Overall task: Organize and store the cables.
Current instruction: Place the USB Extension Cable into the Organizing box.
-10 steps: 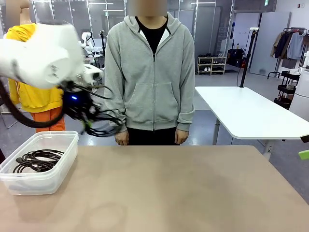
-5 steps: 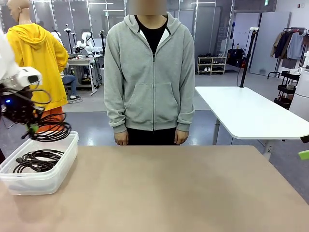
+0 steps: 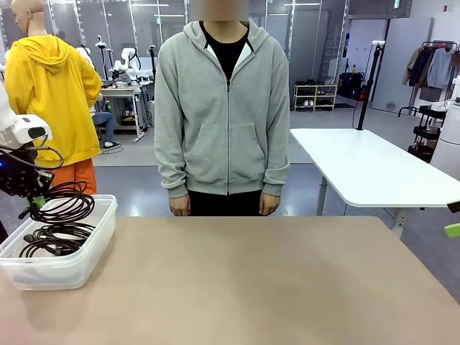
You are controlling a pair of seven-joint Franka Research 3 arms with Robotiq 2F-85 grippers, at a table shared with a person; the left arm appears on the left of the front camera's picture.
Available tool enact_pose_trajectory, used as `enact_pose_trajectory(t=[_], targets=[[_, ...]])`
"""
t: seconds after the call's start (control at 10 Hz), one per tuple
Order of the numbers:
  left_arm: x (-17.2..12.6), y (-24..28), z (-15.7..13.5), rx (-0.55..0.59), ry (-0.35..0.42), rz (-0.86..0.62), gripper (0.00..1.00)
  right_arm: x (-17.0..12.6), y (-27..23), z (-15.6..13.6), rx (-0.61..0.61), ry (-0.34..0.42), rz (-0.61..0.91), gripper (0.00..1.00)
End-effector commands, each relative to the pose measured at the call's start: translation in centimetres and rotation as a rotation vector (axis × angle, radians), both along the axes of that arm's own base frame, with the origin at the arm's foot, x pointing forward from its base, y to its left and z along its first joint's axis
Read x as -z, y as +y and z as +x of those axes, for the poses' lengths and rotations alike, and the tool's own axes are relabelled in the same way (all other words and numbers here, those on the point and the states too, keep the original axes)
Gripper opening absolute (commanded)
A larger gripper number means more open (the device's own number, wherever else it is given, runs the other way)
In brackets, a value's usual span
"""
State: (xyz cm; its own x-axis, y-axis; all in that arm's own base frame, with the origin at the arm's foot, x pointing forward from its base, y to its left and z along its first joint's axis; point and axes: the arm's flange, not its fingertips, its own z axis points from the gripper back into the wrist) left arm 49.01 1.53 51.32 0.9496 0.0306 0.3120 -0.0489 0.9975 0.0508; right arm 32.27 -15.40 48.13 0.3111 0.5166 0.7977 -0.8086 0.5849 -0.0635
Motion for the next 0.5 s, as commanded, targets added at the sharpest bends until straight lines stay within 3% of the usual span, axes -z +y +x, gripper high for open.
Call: enact_pose_trajectory(t=[0.0, 0.2, 0.4], targets=[[-0.4, 0.1, -0.2, 0.0, 0.005, 0.0, 0.14, 0.2, -0.1, 0.1, -0.014, -0.02, 0.004, 1.0], [0.0, 0.0, 0.0, 0.0, 0.001, 0.0, 0.14, 0.2, -0.1, 0.1, -0.014, -0.02, 0.004, 1.0], [3.2, 1.0, 2.4, -0.004, 0.032, -0.075, 0.14, 0.2, -0.1, 0.1, -0.014, -0.02, 0.004, 1.0]])
